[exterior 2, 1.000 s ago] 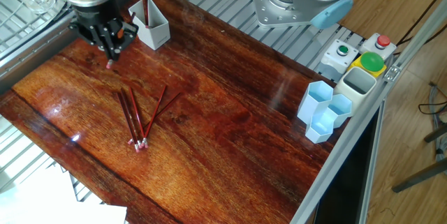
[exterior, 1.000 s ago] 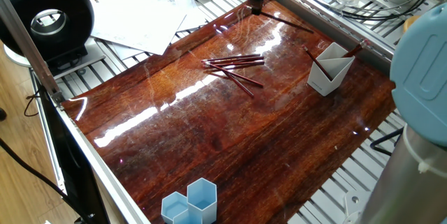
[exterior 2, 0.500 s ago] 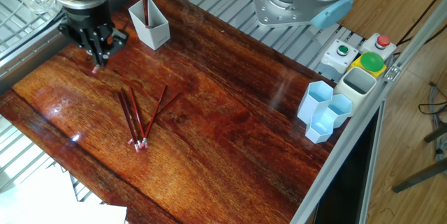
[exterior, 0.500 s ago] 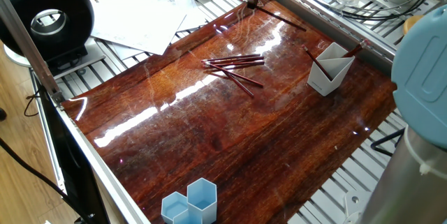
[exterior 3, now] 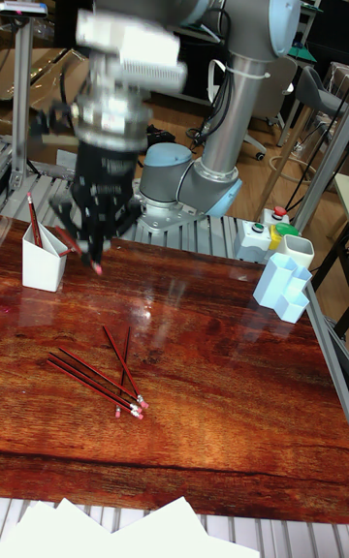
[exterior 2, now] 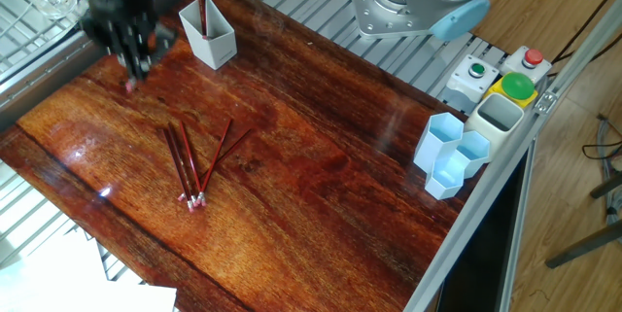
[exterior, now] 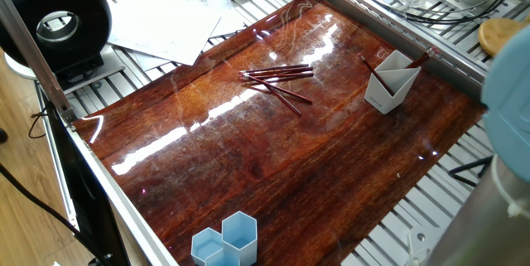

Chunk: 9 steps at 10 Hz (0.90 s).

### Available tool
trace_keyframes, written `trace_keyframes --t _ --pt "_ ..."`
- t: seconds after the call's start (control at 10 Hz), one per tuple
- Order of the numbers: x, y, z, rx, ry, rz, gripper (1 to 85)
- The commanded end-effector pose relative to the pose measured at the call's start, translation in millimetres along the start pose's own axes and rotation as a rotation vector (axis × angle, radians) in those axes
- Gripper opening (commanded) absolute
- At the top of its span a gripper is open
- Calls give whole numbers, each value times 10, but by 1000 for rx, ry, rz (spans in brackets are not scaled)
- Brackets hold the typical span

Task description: Put the pen into the pen holder

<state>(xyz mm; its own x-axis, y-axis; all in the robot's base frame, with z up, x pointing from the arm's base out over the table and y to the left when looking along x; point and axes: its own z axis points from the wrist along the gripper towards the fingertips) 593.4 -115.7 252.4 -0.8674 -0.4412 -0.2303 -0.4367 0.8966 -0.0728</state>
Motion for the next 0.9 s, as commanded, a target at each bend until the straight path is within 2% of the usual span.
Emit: trace_keyframes --t 0.0,0.1,0.2,0.3,0.4,0.5,0.6,0.7,0.8 --pt "-44 -8 -344 -6 -104 26 10" --pt "-70 15 -304 -20 -107 46 10" --pt "-55 36 -271 -32 -89 65 10" --pt "22 -1 -265 -17 -59 82 10" --pt "52 -45 -263 0 -48 111 10" --pt "-92 26 -275 -33 -102 152 10" --pt "-175 71 -286 -54 -132 165 10" --pt "-152 -23 -281 -16 -126 152 10" --pt "-147 -16 -280 -19 -124 162 10"
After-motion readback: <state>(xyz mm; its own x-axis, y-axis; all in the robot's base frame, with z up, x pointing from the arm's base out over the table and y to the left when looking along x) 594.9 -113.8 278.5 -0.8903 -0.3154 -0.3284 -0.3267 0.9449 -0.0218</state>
